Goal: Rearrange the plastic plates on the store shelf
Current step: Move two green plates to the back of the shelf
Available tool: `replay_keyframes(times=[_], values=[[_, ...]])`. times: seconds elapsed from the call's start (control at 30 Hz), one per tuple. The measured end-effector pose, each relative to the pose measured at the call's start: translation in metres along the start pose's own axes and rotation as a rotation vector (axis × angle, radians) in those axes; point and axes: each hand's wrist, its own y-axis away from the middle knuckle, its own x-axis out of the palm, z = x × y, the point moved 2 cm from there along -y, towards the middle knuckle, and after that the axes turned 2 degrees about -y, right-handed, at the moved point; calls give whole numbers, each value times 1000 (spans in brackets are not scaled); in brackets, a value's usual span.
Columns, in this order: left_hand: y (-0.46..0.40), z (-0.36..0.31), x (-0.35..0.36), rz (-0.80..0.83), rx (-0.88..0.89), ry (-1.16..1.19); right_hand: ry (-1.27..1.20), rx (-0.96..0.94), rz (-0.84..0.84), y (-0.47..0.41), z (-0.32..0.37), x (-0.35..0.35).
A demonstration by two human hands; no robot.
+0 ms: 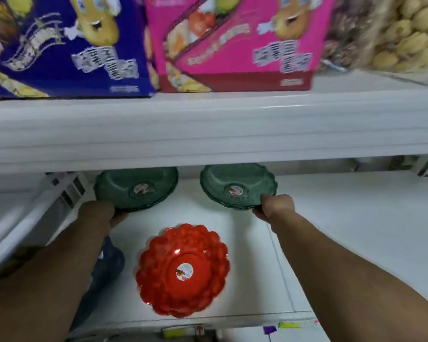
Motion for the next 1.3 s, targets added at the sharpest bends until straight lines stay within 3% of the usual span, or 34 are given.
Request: replay_keyframes(times=[0.4, 0.83, 1.07, 1.3], values=[[144, 73, 120, 17, 40, 13, 16, 61, -156, 10, 36, -204], [217, 115, 257, 238, 46, -32, -52, 55, -381, 2, 33, -359], [244, 143, 355, 266, 40, -78, -45, 62, -421, -51, 50, -447], [274, 194, 456, 189, -16, -101, -49, 101, -375, -126, 67, -521]])
